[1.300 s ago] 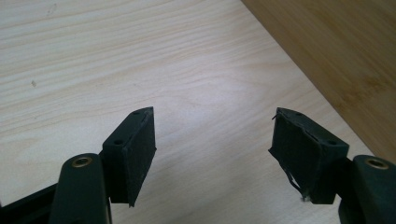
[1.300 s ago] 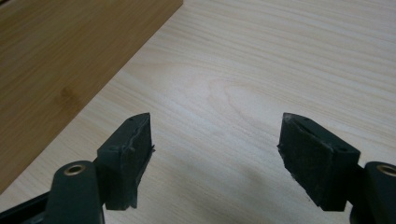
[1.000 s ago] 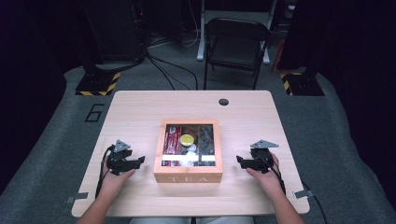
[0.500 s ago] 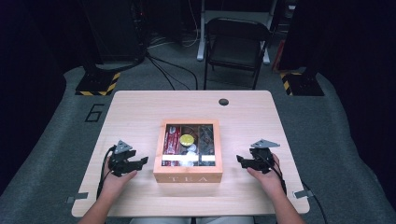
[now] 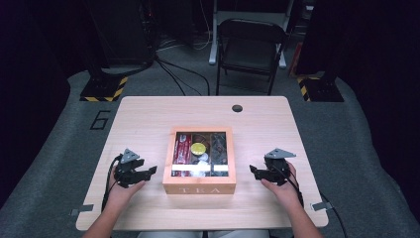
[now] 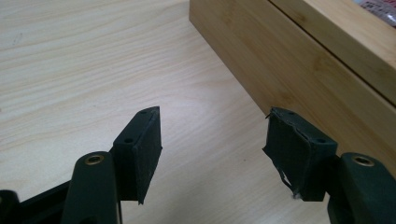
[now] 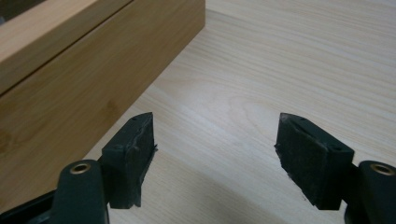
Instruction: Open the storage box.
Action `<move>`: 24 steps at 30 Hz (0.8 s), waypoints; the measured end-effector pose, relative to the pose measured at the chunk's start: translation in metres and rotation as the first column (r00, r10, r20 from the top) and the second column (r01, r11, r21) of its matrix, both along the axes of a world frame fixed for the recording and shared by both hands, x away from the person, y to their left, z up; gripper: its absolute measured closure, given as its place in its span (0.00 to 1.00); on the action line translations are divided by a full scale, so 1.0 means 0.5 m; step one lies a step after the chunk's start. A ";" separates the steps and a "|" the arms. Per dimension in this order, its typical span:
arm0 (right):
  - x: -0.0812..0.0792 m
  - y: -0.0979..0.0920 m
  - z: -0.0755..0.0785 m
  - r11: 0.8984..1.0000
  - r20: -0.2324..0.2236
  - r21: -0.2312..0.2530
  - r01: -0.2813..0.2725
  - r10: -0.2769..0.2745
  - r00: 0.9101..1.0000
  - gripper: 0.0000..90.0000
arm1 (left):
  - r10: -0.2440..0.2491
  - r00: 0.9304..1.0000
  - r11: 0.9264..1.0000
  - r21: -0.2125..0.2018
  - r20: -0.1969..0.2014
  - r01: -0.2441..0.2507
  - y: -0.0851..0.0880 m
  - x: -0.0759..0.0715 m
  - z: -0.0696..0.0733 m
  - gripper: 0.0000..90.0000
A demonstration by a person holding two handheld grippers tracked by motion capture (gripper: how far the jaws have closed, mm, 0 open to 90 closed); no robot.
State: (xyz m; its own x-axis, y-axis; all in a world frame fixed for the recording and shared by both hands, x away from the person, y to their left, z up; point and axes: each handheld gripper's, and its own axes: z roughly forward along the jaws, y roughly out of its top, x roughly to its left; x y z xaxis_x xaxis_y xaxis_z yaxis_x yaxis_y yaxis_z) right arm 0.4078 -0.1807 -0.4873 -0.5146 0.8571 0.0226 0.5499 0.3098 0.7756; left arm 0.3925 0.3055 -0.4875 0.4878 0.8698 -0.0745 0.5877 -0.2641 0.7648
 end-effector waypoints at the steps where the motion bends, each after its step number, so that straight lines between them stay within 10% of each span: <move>1: -0.001 0.001 0.001 1.000 -0.002 0.004 -0.007 0.007 1.000 0.30 | 0.003 1.000 1.000 -0.004 0.005 -0.003 -0.003 -0.002 0.002 0.39; 10: -0.018 0.013 0.026 0.999 0.012 0.023 -0.039 0.039 0.999 0.30 | -0.031 0.999 0.999 0.007 0.010 0.031 -0.012 -0.014 0.028 0.33; 24: -0.036 0.010 0.070 0.988 0.003 0.122 -0.092 0.093 0.996 0.23 | -0.076 0.997 0.990 -0.121 0.004 0.076 -0.003 -0.028 0.080 0.25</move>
State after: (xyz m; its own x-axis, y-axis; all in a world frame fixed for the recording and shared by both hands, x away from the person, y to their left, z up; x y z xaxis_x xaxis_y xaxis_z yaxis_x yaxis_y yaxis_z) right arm 0.3896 -0.1758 -0.4522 -0.5914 0.7965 0.1259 0.5257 0.2624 0.8092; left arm 0.3784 0.3038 -0.4476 0.5522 0.8145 -0.1777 0.5701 -0.2134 0.7934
